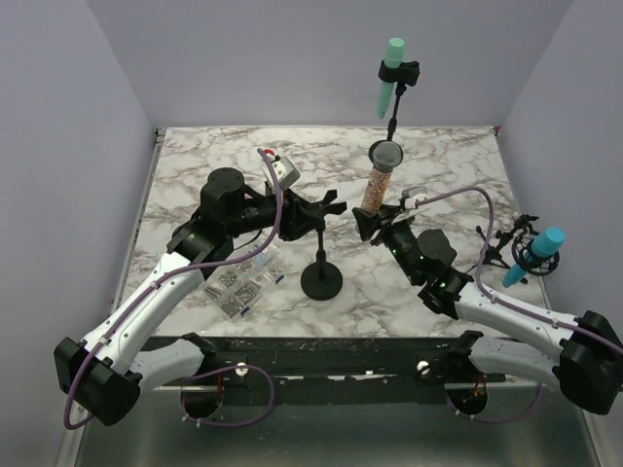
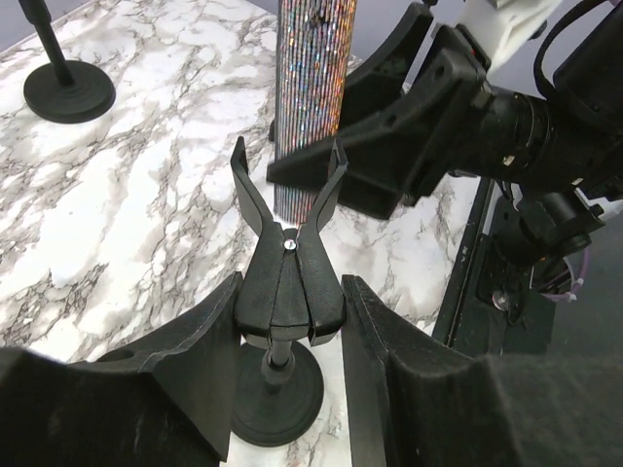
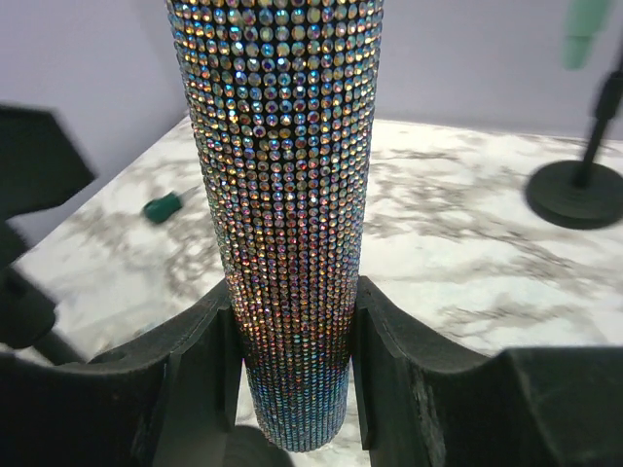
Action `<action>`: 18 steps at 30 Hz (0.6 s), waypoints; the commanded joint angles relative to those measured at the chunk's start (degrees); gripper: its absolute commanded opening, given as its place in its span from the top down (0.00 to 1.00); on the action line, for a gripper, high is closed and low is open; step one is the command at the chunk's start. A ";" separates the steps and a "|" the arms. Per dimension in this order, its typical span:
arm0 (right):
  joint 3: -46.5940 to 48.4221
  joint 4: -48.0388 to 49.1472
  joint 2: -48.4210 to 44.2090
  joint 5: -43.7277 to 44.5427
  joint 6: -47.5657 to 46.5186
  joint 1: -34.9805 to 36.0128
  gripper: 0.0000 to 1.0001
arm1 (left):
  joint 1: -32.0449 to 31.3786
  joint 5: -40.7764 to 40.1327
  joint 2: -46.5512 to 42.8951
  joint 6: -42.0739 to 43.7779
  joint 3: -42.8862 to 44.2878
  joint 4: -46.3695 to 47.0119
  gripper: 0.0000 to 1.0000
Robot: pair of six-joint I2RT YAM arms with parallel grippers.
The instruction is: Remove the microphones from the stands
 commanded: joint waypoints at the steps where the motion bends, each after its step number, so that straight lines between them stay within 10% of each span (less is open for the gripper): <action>1: -0.86 -2.46 -1.76 20.47 3.11 0.00 0.99 | -0.50 -1.38 -1.17 0.92 -0.05 -0.77 1.00; 7: 3.96 -18.11 4.75 30.75 12.12 -1.59 0.99 | -0.85 -1.55 -1.25 1.09 0.01 -1.13 1.00; 18: 13.50 -43.08 21.04 10.75 23.97 -16.03 0.99 | -1.36 -1.33 -1.62 1.27 0.17 -1.64 1.00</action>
